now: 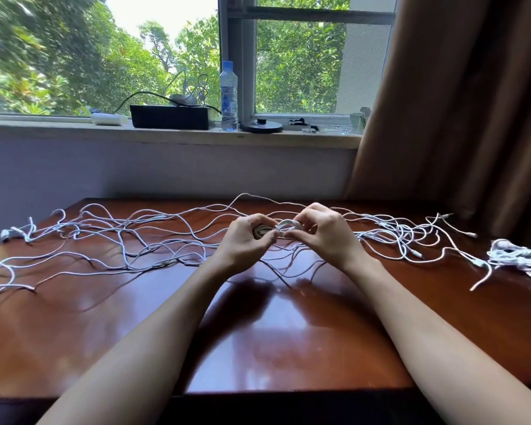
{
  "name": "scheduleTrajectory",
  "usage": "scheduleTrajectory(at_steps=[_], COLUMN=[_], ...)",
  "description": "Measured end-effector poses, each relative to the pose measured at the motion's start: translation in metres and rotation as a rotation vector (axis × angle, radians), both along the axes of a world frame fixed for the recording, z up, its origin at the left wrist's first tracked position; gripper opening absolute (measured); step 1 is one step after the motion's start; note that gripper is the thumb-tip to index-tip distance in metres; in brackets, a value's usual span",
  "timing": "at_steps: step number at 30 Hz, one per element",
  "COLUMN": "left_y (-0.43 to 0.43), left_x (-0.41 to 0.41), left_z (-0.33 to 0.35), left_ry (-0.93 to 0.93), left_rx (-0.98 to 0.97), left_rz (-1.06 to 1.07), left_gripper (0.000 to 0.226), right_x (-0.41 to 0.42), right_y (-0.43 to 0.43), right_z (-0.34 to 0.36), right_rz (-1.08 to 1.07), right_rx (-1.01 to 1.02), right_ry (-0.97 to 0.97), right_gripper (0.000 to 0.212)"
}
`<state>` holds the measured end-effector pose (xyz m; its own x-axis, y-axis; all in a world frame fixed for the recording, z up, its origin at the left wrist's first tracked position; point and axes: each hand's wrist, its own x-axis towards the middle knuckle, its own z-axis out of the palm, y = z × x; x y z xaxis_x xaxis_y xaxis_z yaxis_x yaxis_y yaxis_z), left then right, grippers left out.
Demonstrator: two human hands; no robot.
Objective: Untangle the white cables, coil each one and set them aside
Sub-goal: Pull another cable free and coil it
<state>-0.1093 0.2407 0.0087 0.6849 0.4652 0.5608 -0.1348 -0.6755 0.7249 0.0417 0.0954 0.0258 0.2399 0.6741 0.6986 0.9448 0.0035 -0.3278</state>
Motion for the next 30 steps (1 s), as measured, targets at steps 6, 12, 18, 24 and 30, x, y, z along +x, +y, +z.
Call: scheduleTrajectory(at_steps=[6, 12, 18, 24, 30], left_y=[-0.004, -0.010, -0.037, -0.084, -0.130], left_x=[0.008, 0.025, 0.065, 0.110, 0.151], left_z=[-0.003, 0.009, 0.020, 0.026, 0.029], left_ry=[-0.003, 0.007, 0.076, 0.157, 0.175], left_rx=[-0.006, 0.154, 0.322, 0.366, 0.404], left_rz=[-0.008, 0.015, -0.017, -0.042, -0.101], left_gripper=[0.016, 0.020, 0.025, 0.028, 0.027], right_x=[0.003, 0.020, 0.045, 0.075, 0.090], right_y=[-0.011, -0.027, -0.069, -0.128, -0.179], right_z=[0.004, 0.013, 0.012, 0.012, 0.014], right_rz=[-0.138, -0.192, -0.214, -0.389, -0.564], right_rx=[-0.017, -0.029, -0.017, -0.063, -0.100], right_ry=[-0.074, -0.062, -0.009, 0.024, 0.026], right_gripper=[0.032, 0.028, 0.026, 0.029, 0.029])
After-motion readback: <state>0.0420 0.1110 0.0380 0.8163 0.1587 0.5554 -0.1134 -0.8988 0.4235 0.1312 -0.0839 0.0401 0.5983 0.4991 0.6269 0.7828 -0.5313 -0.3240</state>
